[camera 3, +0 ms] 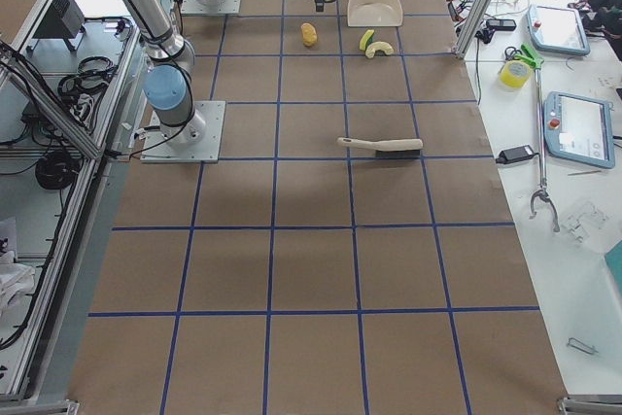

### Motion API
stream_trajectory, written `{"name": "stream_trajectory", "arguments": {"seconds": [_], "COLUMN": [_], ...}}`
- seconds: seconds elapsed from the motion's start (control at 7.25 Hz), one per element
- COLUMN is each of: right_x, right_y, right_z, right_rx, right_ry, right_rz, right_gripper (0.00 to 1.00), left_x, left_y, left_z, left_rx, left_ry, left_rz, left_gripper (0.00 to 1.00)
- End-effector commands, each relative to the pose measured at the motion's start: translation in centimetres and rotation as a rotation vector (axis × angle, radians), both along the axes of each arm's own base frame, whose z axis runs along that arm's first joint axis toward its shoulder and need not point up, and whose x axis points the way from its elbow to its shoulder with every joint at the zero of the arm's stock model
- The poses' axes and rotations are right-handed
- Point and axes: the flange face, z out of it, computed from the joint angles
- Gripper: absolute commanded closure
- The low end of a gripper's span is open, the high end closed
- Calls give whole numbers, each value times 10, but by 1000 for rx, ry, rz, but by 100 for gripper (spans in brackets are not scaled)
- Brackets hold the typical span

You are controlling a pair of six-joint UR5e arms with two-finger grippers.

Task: Sweep and dump trash into bin
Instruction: 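Grasp the white dustpan handle with the left gripper and lift it slightly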

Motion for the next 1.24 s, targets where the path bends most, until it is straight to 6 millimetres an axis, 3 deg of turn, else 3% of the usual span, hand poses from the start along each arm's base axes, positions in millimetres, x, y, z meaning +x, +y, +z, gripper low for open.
{"name": "stream_trajectory", "arguments": {"seconds": [0.0,0.28,0.41,0.55,0.69,0.97,1.1], "right_x": [0,1,0,1,0,-2,-2], "right_y": [0,0,0,0,-1,-1,-1], "right_z": [0,0,0,0,0,-1,-3], "right_rx": [0,0,0,-1,2,3,6], "right_ry": [0,0,0,0,0,0,0], "right_rz": [0,1,1,1,0,-3,-3], "right_gripper": [0,0,0,0,0,0,0], "left_x": [5,6,7,9,9,12,26], "left_y": [-4,-3,-11,-27,-30,-43,-58], "left_z": [1,4,-1,10,6,-10,-31], "left_rx": [9,3,-4,-158,-177,-160,-155], "left_ry": [8,0,5,3,18,29,31], "left_rz": [13,16,34,101,226,324,466], "left_gripper": [0,0,0,0,0,0,0]}}
